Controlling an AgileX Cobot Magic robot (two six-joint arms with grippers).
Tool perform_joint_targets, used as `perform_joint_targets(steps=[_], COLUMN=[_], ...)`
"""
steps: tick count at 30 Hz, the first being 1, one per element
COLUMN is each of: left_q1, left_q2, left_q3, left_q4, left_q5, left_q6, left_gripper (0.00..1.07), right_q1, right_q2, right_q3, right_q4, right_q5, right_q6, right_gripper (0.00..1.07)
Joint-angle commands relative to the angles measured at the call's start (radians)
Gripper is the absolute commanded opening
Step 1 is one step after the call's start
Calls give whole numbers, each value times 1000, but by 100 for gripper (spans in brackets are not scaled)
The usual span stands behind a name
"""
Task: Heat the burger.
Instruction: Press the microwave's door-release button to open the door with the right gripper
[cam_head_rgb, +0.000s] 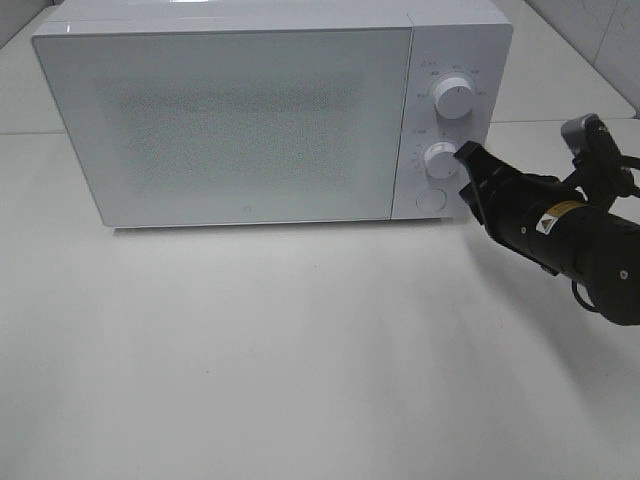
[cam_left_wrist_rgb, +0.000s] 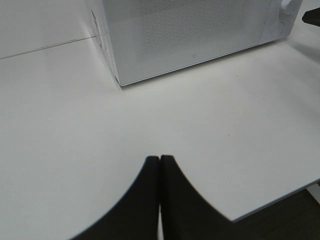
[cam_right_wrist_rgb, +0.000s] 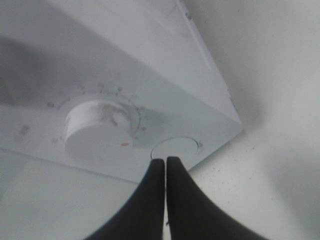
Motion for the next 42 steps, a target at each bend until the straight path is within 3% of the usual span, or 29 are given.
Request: perform_joint_targets(steps=[1, 7, 18, 24, 35, 42], left_q1=[4, 4, 4, 4, 4, 4], left_q2=[-18, -18, -18, -18, -18, -18], left_q3=[2, 2, 2, 2, 2, 2], left_q4=[-7, -7, -7, -7, -7, -6], left_q5=[-9, -9, -9, -9, -9, -9], left_q6=[-4, -4, -4, -4, -4, -4], left_gripper=[0, 0, 0, 0, 0, 0], right_q1=[1, 1, 2, 1, 1, 1], right_q2=[1, 7, 124, 184, 190, 190], right_q3=[-21, -76, -110, -190, -272, -275], right_q4=[60, 115, 61, 20, -44, -1], right_q5=[-11, 83, 40, 45, 40, 1], right_q6=[35, 60, 238, 239, 289, 327], right_gripper=[2, 2, 2, 2, 2, 2])
